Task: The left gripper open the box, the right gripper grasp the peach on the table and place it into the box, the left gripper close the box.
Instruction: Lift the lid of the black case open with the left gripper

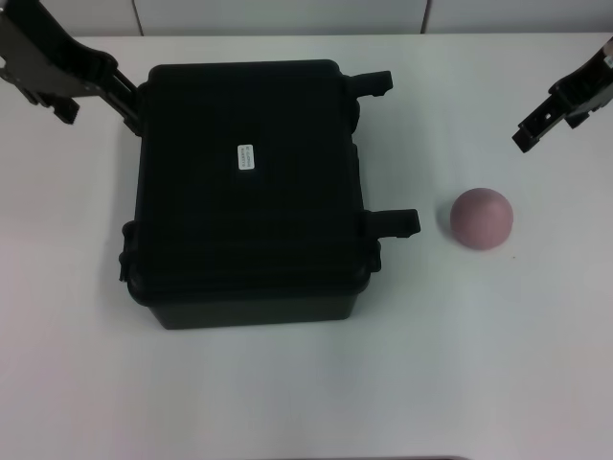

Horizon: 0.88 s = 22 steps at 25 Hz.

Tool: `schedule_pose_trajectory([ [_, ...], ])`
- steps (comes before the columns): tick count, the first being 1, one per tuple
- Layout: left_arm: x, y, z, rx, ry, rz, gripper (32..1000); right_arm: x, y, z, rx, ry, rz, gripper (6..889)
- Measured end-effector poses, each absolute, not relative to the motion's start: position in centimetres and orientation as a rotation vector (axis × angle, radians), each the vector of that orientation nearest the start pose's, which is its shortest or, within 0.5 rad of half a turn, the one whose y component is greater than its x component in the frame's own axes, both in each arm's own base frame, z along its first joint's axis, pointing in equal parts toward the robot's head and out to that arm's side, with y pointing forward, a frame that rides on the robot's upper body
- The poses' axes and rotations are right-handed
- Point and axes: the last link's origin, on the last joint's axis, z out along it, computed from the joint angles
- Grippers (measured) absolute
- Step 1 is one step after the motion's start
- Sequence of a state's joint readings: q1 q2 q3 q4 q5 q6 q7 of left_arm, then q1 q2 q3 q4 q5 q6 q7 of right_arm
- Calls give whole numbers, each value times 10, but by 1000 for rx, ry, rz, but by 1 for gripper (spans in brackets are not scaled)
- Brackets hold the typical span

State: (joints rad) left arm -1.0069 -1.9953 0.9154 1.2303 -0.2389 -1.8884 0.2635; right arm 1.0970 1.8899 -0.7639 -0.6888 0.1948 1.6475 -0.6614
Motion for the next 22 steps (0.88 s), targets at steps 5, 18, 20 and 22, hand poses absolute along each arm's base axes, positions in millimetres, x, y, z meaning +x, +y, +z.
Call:
schedule_pose_trajectory([
  [5, -134, 410, 105, -2117, -1414, 502, 860, 186, 435, 78, -2412, 1304, -606, 865],
  [18, -119, 408, 86, -2067, -1227, 688, 858, 185, 435, 76, -2420, 1296, -612, 863],
  [20, -117, 408, 85, -2078, -1223, 682, 858, 184, 435, 76, -2423, 1291, -613, 863],
  [22, -115, 407, 85, -2102, -1214, 662, 858, 185, 434, 76, -2428, 1288, -612, 862],
])
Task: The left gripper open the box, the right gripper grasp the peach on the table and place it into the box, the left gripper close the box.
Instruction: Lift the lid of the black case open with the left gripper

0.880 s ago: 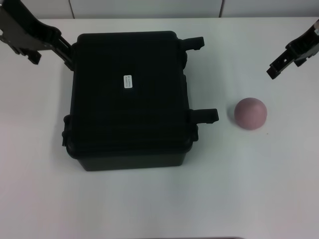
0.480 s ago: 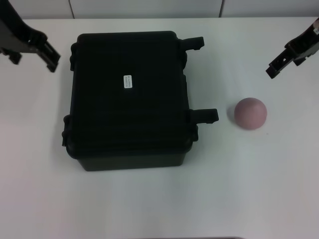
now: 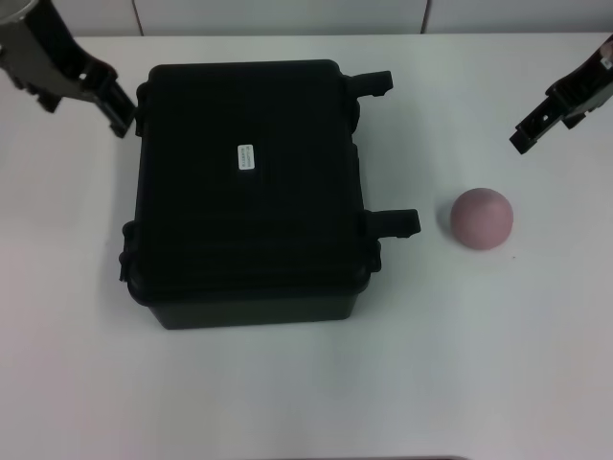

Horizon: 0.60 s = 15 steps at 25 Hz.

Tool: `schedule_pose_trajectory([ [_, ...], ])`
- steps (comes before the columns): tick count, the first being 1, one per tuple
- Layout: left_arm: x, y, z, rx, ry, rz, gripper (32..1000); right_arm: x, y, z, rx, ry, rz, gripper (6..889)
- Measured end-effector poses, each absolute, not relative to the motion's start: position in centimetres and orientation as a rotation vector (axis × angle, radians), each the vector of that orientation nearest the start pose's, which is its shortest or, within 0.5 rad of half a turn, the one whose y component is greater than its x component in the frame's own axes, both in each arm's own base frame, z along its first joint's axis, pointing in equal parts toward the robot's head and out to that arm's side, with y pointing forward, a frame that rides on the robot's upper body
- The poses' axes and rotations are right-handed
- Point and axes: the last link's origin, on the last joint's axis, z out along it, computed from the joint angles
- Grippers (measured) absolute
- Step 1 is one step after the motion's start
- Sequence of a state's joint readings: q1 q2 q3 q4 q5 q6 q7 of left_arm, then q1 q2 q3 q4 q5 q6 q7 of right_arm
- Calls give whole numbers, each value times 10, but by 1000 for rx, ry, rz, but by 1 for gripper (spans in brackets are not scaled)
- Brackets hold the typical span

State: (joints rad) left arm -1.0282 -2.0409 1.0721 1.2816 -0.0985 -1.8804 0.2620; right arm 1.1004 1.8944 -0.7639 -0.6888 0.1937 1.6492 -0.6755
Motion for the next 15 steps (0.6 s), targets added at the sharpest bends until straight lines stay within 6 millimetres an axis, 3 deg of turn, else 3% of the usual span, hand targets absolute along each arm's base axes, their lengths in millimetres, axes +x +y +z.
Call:
schedule_pose_trajectory([
  [6, -94, 393, 73, -2332, -1051, 566, 857, 189, 432, 75, -2446, 1272, -611, 860],
  [11, -68, 369, 53, -2525, -723, 532, 856, 192, 431, 73, -2484, 1230, -597, 859],
  [12, -68, 369, 53, -2525, -723, 532, 856, 192, 431, 73, -2490, 1225, -592, 859],
  [13, -57, 358, 41, -2606, -583, 523, 856, 192, 431, 72, -2496, 1221, -589, 858],
  [15, -50, 351, 29, -2662, -479, 532, 855, 193, 429, 70, -2509, 1223, -577, 858],
])
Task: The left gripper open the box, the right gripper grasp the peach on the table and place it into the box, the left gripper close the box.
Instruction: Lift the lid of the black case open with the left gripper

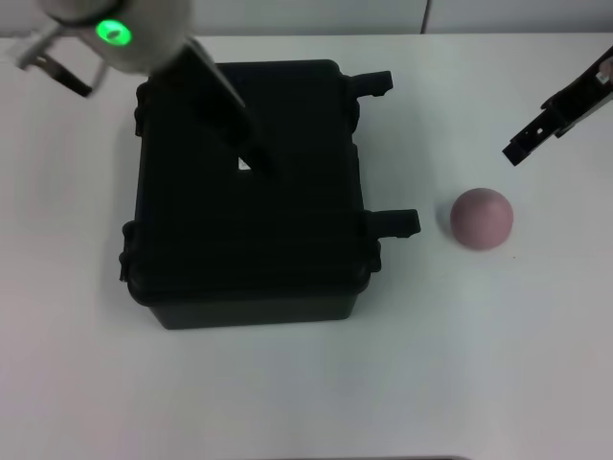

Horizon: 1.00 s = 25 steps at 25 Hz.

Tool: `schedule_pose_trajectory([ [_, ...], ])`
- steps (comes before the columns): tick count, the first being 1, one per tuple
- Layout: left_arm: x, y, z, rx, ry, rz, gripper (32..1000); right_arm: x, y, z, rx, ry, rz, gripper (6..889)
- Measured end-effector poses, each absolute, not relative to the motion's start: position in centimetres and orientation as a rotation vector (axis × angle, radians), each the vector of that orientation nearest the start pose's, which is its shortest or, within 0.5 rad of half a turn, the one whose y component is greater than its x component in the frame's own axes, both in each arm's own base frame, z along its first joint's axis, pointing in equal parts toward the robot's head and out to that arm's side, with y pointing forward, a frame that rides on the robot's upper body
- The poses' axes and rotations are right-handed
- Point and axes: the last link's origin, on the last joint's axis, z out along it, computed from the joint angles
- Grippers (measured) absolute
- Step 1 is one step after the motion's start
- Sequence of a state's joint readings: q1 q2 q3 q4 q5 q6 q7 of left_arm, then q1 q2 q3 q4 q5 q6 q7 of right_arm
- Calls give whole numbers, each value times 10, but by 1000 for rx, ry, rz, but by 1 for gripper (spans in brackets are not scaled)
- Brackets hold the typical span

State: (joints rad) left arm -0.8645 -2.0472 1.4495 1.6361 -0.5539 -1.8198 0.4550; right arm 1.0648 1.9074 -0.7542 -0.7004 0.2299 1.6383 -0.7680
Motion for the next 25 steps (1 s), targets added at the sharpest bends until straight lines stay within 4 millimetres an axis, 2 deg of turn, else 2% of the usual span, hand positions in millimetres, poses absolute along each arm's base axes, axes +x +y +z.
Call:
schedule_pose_trajectory([
  [5, -38, 338, -12, -2747, -247, 572, 851, 195, 427, 65, -2534, 1219, -561, 856],
  [10, -29, 336, -44, -2791, -107, 579, 847, 195, 423, 55, -2560, 1208, -563, 855],
  [16, -19, 335, -66, -2902, -59, 525, 843, 195, 419, 42, -2591, 1199, -575, 853],
  [25, -15, 332, -95, -2898, 100, 470, 836, 201, 415, 40, -2596, 1210, -580, 851],
])
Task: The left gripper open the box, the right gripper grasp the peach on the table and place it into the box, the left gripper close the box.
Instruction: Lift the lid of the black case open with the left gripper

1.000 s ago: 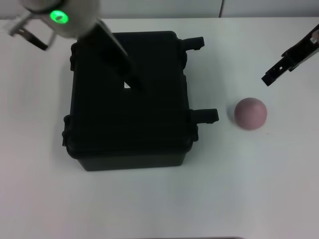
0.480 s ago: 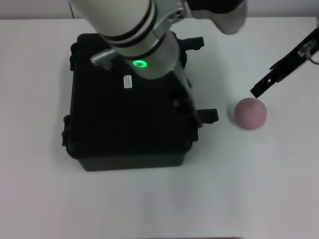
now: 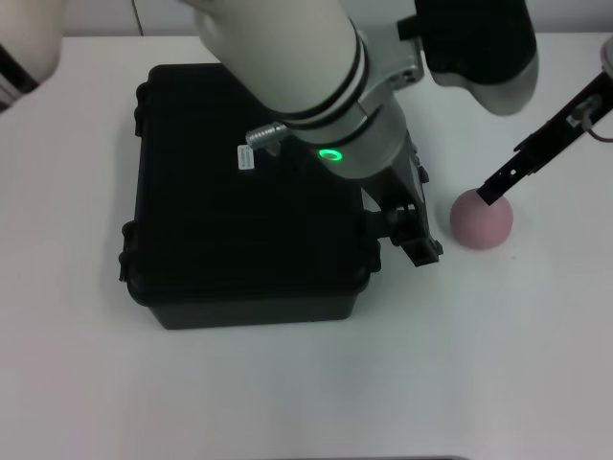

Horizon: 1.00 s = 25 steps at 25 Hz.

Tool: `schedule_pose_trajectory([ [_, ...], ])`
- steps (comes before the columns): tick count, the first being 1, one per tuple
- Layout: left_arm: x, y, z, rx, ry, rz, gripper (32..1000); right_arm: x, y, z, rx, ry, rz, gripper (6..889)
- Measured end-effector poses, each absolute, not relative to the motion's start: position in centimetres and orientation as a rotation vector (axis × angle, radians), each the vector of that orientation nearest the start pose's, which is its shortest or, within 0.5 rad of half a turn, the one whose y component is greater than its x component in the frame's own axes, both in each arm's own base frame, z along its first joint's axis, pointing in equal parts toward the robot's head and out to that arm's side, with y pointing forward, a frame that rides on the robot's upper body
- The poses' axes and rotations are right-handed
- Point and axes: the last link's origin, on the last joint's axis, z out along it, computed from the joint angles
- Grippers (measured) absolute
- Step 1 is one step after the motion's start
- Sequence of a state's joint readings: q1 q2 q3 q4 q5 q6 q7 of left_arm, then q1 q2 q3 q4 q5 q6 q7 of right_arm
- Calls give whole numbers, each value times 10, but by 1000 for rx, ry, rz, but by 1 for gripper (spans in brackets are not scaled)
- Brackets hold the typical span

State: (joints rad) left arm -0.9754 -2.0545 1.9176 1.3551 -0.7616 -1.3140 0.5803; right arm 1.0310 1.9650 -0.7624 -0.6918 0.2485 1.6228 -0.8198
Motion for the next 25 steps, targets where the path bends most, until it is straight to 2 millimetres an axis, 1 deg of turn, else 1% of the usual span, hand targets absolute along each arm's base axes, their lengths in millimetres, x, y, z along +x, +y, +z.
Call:
schedule_pose_trajectory([
  [6, -14, 336, -108, -2902, 124, 492, 832, 205, 413, 40, -2599, 1214, -581, 849],
  [11, -20, 345, -115, -2884, 121, 532, 828, 205, 412, 40, -2603, 1212, -578, 848],
  [25, -43, 361, -124, -2873, 99, 610, 818, 206, 412, 40, -2603, 1211, -575, 844],
])
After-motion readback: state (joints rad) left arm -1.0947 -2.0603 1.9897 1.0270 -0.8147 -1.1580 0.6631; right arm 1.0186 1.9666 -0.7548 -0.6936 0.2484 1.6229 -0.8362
